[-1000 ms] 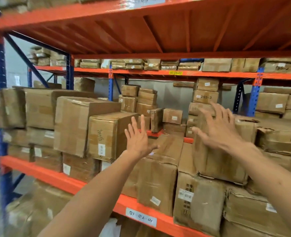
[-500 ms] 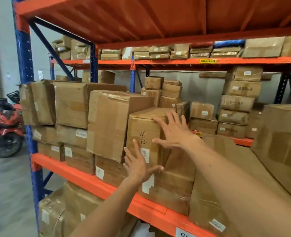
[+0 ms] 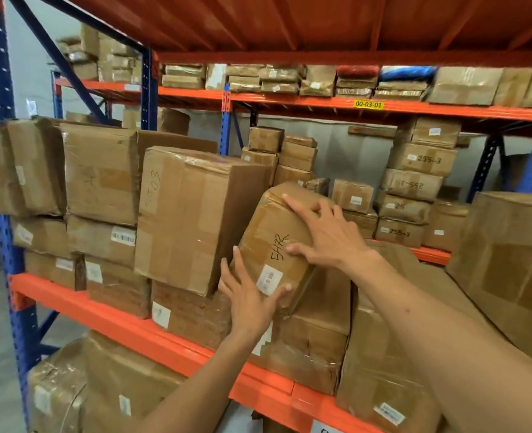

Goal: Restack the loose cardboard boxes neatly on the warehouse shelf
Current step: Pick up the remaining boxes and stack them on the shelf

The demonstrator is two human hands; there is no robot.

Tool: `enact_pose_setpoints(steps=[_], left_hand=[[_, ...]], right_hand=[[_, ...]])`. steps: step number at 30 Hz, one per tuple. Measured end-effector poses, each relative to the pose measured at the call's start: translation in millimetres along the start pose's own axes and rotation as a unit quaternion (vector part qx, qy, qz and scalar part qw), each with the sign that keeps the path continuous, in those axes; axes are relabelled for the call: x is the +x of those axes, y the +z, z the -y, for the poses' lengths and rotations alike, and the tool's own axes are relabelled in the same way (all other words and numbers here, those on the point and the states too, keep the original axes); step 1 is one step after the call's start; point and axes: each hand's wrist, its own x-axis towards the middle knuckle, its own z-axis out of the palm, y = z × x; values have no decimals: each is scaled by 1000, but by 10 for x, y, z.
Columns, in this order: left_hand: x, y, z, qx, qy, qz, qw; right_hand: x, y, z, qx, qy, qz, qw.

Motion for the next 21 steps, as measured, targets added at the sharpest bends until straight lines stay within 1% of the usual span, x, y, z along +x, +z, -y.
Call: enact_pose_setpoints(steps=[3,6,8,9,11,13,15,18,21], left_hand=[[133,30,-117,-19,-37,-12,999],[161,19,-119,1,-42,-22,999],[152,-4,-87,4,-60,-35,998],[150,-13,-62,-2,-72,-27,997],[177,-31,-1,-61,-76,26,995],[247,-62,29,-157,-51,95,982],[347,-64,32,-205,-21,143,968],[515,2,-6,-243,9,215,946],[681,45,-89,-212,46,249,944]], right_hand=[[37,-130,-28,-11,23,24,999],[3,-176,-32,-42,38,33,998],[-9,-234,-61,-64,41,42,996],[-18,-266,-88,-74,37,50,995],[-65,-338,-158,-86,35,65,994],[-122,-416,-227,-81,53,86,992],[-161,-472,-282,-45,81,122,988],[-226,-492,-389,50,114,151,981],[-351,-399,-531,117,136,129,975]])
